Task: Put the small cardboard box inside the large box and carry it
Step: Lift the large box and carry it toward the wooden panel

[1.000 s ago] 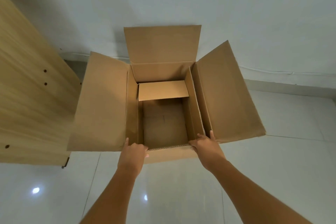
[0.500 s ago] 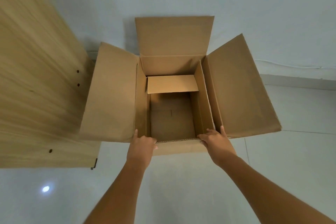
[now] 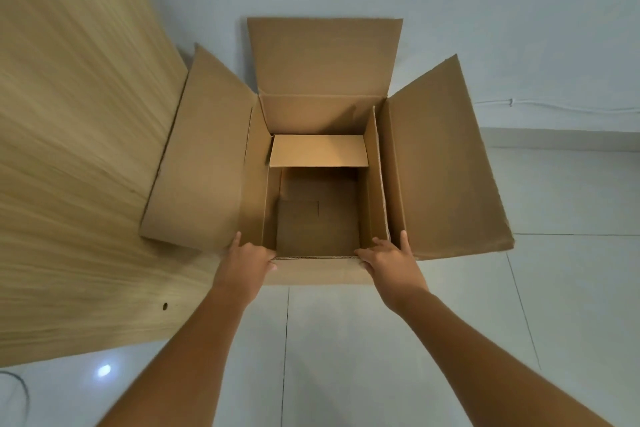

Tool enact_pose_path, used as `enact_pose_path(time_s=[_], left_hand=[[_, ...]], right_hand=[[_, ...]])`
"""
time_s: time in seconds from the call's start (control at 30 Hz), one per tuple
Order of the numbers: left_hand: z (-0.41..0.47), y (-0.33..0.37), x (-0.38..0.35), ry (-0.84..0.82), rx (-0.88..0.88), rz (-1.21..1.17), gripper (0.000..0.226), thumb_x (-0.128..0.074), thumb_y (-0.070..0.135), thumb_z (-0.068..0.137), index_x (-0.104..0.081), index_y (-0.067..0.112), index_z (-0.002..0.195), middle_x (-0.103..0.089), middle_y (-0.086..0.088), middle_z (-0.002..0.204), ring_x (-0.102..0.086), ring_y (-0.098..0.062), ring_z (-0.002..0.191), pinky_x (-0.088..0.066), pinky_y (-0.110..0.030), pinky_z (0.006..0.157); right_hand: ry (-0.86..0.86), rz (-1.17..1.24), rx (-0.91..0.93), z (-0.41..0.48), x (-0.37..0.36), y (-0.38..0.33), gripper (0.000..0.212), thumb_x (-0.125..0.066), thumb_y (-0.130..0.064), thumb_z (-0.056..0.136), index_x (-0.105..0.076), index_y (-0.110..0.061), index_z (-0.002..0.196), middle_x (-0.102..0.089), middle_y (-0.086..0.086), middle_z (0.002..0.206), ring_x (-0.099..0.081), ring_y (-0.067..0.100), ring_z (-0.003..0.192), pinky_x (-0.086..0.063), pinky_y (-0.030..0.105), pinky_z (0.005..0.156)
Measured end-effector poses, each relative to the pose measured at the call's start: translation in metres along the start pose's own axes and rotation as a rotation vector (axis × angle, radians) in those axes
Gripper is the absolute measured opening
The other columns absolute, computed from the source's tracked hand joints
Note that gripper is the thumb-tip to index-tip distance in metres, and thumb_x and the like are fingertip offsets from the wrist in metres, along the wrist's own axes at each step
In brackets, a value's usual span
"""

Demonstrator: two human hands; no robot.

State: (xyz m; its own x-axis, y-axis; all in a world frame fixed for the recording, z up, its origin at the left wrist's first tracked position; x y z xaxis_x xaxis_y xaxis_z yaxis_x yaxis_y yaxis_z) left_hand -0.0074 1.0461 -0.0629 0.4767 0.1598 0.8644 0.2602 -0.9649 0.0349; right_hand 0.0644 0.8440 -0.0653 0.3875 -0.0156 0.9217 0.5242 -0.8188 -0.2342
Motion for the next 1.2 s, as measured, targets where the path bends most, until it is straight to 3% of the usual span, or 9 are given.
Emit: enact_pose_path(time_s=[0.2, 0.47, 0.67, 0.87, 0.97, 1.1, 1.2], left_hand=[[0.012, -0.047, 0.003, 0.004, 0.06, -0.16, 0.033, -0.052, 0.028, 0.094, -0.062, 0.025, 0.126, -0.071, -0.009, 0.118, -0.059, -0.021, 0.116, -0.006, -0.034, 0.124], [0.028, -0.063, 0.021, 0.041, 0.125, -0.189, 0.029, -0.055, 0.021, 0.094, -0.066, 0.017, 0.12, -0.07, -0.017, 0.117, -0.054, -0.031, 0.122, -0.009, -0.034, 0.122], [0.047, -0.079, 0.034, 0.032, 0.192, -0.23, 0.028, -0.057, 0.017, 0.092, -0.069, 0.013, 0.117, -0.067, -0.024, 0.118, -0.046, -0.039, 0.128, -0.021, -0.035, 0.118], [0.054, -0.085, 0.032, 0.037, 0.202, -0.286, 0.023, -0.06, 0.018, 0.09, -0.072, 0.011, 0.108, -0.068, -0.026, 0.113, -0.047, -0.04, 0.127, -0.027, -0.034, 0.114], [0.054, -0.082, 0.032, 0.059, 0.183, -0.23, 0.021, -0.058, 0.017, 0.091, -0.072, 0.01, 0.104, -0.07, -0.023, 0.11, -0.051, -0.038, 0.122, -0.024, -0.032, 0.115], [0.053, -0.082, 0.027, 0.059, 0.147, -0.193, 0.026, -0.057, 0.021, 0.092, -0.07, 0.016, 0.114, -0.071, -0.019, 0.113, -0.053, -0.031, 0.122, -0.01, -0.031, 0.122], [0.048, -0.08, 0.018, 0.025, 0.089, -0.142, 0.034, -0.053, 0.027, 0.094, -0.062, 0.021, 0.126, -0.069, -0.013, 0.119, -0.053, -0.023, 0.125, -0.002, -0.034, 0.123]], right_hand=[[0.042, -0.013, 0.029, 0.017, -0.009, -0.037, 0.039, -0.056, -0.003, 0.089, -0.055, -0.022, 0.123, -0.067, 0.003, 0.116, -0.033, 0.02, 0.138, 0.014, 0.049, 0.113], [0.018, -0.035, 0.025, 0.046, 0.001, -0.045, 0.036, -0.056, -0.001, 0.088, -0.057, -0.02, 0.119, -0.066, 0.007, 0.114, -0.035, 0.023, 0.137, 0.014, 0.049, 0.113], [-0.011, -0.046, -0.006, 0.078, 0.011, -0.055, 0.028, -0.059, 0.0, 0.085, -0.059, -0.018, 0.107, -0.064, 0.009, 0.106, -0.047, 0.025, 0.122, 0.006, 0.052, 0.117], [-0.015, -0.058, 0.014, 0.085, 0.012, -0.053, 0.031, -0.059, -0.006, 0.088, -0.057, -0.02, 0.116, -0.065, 0.008, 0.115, -0.039, 0.024, 0.133, 0.01, 0.051, 0.116], [-0.015, -0.059, 0.022, 0.082, 0.013, -0.055, 0.03, -0.059, -0.005, 0.089, -0.058, -0.02, 0.115, -0.065, 0.007, 0.109, -0.042, 0.025, 0.129, 0.009, 0.051, 0.116], [-0.019, -0.066, 0.029, 0.073, 0.014, -0.054, 0.026, -0.054, -0.002, 0.089, -0.058, -0.019, 0.11, -0.062, 0.006, 0.101, -0.047, 0.024, 0.118, 0.007, 0.053, 0.117], [-0.041, -0.064, 0.041, 0.064, 0.01, -0.055, 0.033, -0.052, 0.001, 0.088, -0.055, -0.019, 0.115, -0.062, 0.006, 0.106, -0.041, 0.024, 0.127, 0.009, 0.055, 0.116]])
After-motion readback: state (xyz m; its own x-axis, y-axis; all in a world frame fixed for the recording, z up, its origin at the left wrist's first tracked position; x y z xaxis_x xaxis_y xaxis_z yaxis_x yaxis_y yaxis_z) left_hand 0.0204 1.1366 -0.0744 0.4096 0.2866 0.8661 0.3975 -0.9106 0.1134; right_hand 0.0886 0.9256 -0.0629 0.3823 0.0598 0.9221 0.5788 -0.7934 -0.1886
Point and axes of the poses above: each hand's wrist, its own z-axis towards the middle knuckle, its own x-axis out of the back of the hand, y = z × x, the point moved 8 cm from there along z, towards the middle knuckle
